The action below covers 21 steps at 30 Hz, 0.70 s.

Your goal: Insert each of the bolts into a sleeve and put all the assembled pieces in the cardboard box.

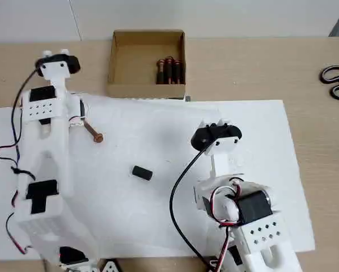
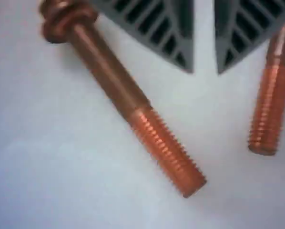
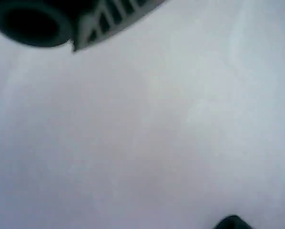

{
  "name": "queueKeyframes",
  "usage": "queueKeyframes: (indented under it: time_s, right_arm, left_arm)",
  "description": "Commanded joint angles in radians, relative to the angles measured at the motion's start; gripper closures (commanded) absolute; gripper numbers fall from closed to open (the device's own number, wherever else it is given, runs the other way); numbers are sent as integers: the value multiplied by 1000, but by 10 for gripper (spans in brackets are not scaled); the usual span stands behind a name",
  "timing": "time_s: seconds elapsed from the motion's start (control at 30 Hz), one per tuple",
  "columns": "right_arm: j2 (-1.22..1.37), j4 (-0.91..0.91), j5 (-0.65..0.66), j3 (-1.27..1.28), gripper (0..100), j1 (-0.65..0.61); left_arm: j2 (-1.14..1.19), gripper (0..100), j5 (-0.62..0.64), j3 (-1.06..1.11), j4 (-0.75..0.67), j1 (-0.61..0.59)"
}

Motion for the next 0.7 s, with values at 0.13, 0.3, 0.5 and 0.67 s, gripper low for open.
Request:
queueKeyframes:
  time_s: [0.13, 0.3, 0.5, 0.67]
  right_arm:
    - [-16, -18, 0, -5, 995, 8]
    - [-16, -19, 0, -5, 995, 8]
    - [-16, -19, 0, -3, 995, 8]
    - [-16, -19, 0, -3, 995, 8]
  left_arm:
    - [41, 930, -256, -79, 8, -77]
    - [69, 898, -394, -79, 8, -130]
    - [75, 870, -400, -74, 8, -132]
    - [107, 873, -397, -61, 8, -132]
